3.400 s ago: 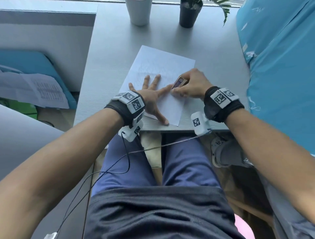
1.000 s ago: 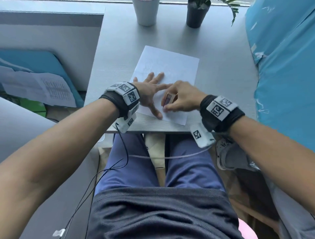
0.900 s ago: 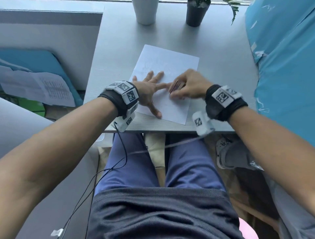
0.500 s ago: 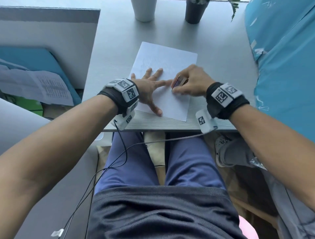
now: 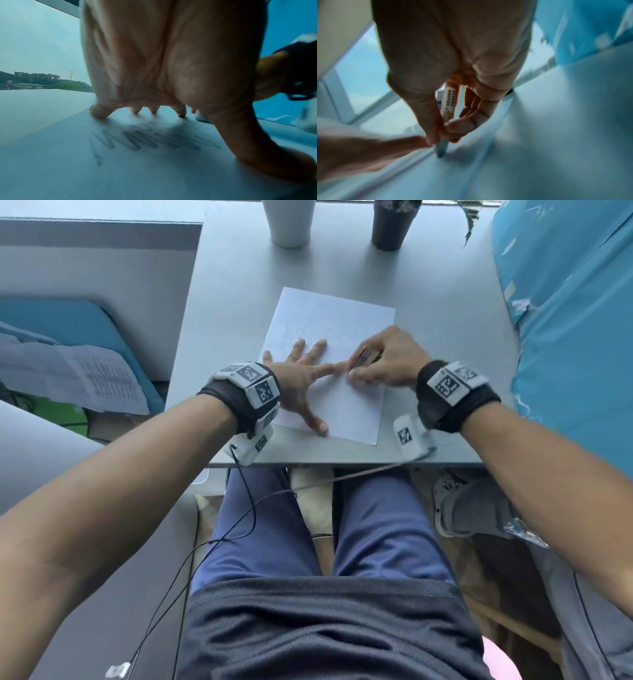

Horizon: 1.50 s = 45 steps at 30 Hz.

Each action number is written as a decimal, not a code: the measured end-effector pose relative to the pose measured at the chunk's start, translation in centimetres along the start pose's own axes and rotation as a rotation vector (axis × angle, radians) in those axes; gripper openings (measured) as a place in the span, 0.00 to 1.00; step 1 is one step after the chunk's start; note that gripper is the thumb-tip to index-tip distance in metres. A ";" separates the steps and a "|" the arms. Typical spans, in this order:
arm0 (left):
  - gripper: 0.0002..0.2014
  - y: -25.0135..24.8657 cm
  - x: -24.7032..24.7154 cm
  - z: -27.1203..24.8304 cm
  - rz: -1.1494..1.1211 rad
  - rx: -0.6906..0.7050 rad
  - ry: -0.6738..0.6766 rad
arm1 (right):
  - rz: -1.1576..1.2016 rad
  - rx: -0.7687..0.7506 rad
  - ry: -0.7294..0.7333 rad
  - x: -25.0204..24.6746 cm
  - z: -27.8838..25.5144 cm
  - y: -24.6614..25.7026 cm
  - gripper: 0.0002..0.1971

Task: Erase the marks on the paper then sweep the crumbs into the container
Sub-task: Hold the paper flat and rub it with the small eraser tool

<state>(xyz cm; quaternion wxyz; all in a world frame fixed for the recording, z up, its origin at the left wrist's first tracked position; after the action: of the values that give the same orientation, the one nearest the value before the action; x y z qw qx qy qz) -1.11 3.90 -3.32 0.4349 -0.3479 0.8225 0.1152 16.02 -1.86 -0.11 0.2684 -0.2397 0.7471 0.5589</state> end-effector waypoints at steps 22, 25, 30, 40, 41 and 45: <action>0.68 -0.3 -0.1 -0.2 -0.013 0.002 0.010 | -0.091 -0.134 0.186 3.1 -1.4 1.3 0.07; 0.68 -0.2 -0.1 -0.1 -0.018 0.002 0.010 | -0.044 -0.080 0.148 2.2 -0.8 0.7 0.07; 0.69 -0.3 -0.1 0.0 -0.019 -0.020 0.018 | -0.057 -0.093 0.101 2.6 -0.4 1.0 0.07; 0.72 0.0 -0.1 0.4 -0.011 -0.016 0.029 | -0.055 -0.089 0.178 3.1 -0.8 1.5 0.06; 0.73 0.0 -0.1 0.5 -0.008 -0.013 0.032 | -0.044 -0.070 0.170 2.7 -0.6 1.2 0.06; 0.73 -0.1 -0.1 0.4 -0.016 -0.029 0.018 | 0.001 0.045 -0.066 0.3 1.5 0.3 0.10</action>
<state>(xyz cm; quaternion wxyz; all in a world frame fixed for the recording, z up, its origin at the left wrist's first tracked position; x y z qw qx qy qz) -0.76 4.02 -3.46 0.4233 -0.3620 0.8217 0.1207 15.81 -0.32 -0.39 0.2978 -0.2147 0.7504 0.5497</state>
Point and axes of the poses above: each hand's wrist, its own z-axis towards the middle knuckle, its own x-axis out of the palm, y = z × x, the point moved 3 cm from there along z, towards the middle knuckle, and after that the axes turned 7 degrees about z, right-handed, at the moved point
